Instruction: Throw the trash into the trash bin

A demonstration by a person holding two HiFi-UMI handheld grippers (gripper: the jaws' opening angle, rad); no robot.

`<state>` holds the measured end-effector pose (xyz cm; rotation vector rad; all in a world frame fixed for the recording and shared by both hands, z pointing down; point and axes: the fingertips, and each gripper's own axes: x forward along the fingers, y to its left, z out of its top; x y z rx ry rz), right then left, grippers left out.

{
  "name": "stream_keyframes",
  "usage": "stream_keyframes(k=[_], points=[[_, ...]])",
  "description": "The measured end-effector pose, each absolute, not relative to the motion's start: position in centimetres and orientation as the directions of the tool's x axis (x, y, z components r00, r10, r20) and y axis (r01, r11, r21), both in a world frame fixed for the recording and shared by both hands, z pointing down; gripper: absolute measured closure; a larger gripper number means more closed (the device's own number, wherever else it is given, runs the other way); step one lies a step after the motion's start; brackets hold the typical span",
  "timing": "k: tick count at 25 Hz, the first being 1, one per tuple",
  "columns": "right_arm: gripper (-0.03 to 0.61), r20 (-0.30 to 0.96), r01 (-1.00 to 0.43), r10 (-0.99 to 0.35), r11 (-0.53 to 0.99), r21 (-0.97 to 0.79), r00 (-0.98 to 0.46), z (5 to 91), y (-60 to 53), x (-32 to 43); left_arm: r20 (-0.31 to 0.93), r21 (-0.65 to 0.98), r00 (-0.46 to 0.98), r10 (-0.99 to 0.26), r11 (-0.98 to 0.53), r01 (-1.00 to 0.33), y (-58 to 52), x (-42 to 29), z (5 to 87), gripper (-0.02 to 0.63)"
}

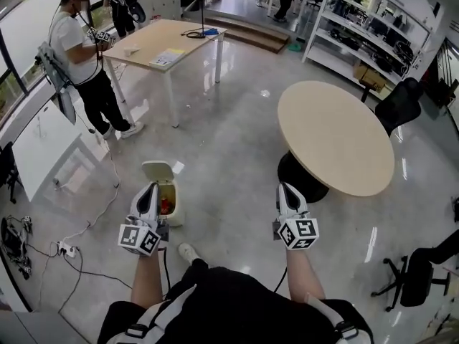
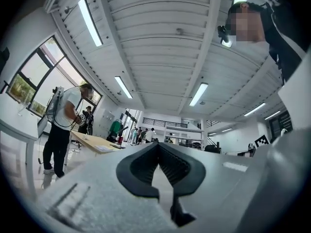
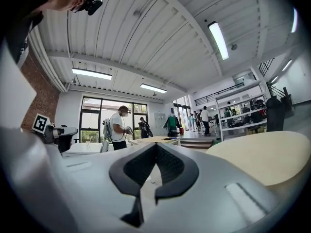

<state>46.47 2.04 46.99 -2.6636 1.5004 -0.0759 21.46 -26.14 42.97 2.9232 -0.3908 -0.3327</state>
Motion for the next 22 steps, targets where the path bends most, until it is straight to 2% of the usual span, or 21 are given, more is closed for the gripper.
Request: stream_keyframes(k=[5,11,17,22], points=[[0.572,-0.031,-0.838,-0.842,-0.532,-0.122,0.539,46.2,6.6,45.8,-0.174,0.173,0.955,-0.241,-0.962,-0.211,-21.3,20.8,42.2,0.614],[0.572,-0.077,-0.817,-0.816,-0.562,-0.131,0.574,45.1,9.1,43.3,-0.182,0.124,0.963,-0.2,-0.976,-0.179,-20.7,19.2,41.6,0.614],[0.572,-0.037,-0.77,-0.774,-0.622,-0.145,0.632,46.0,12.5,42.4,-0.19,0.146,0.97,-0.151,-0.981,-0.124,-19.3,20.7,40.9,0.614],[0.574,-0.024,-0.761,-0.772,-0.62,-0.191,0.636,46.3,12.1,40.1,-0.182,0.163,0.972,-0.152,-0.979,-0.122,-20.3,18.3,41.4,0.614]])
